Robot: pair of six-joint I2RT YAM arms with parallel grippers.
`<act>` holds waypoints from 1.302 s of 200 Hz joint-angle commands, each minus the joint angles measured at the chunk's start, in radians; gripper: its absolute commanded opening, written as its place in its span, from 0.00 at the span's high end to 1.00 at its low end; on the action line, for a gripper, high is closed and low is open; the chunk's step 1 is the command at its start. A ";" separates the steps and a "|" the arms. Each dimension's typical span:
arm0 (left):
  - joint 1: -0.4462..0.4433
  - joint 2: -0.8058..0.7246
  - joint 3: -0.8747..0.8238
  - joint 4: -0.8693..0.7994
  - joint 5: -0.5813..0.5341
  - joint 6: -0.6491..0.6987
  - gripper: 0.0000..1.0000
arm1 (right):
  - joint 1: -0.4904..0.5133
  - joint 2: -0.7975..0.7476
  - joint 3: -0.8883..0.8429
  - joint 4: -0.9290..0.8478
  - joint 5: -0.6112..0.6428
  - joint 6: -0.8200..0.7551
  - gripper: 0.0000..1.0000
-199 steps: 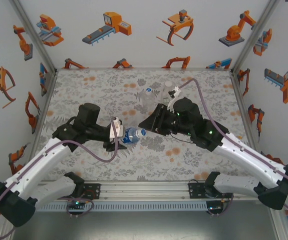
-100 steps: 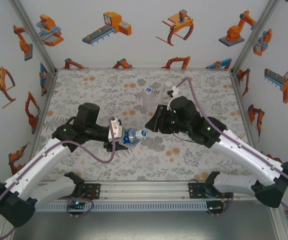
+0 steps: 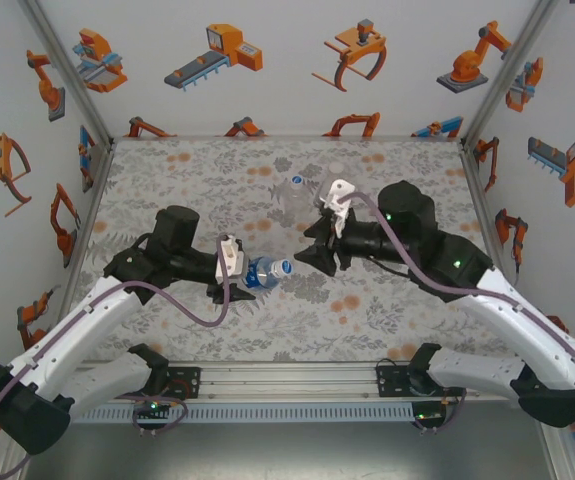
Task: Screw on the bottle caps
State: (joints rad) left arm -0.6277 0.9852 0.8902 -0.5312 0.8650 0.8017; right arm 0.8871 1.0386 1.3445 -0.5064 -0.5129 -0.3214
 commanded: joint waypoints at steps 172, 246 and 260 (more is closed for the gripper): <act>-0.003 -0.004 0.022 -0.013 0.054 0.037 1.00 | 0.050 0.116 -0.023 -0.069 -0.149 -0.292 0.59; -0.003 -0.007 0.024 -0.013 0.049 0.036 1.00 | 0.054 0.099 -0.083 0.068 0.024 0.095 0.85; -0.003 -0.007 0.026 -0.013 0.043 0.034 1.00 | 0.054 0.094 -0.110 0.136 0.131 0.340 0.91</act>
State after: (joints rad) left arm -0.6266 0.9859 0.8902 -0.5529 0.8642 0.8181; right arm 0.9348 1.1397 1.2812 -0.5030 -0.5697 -0.3912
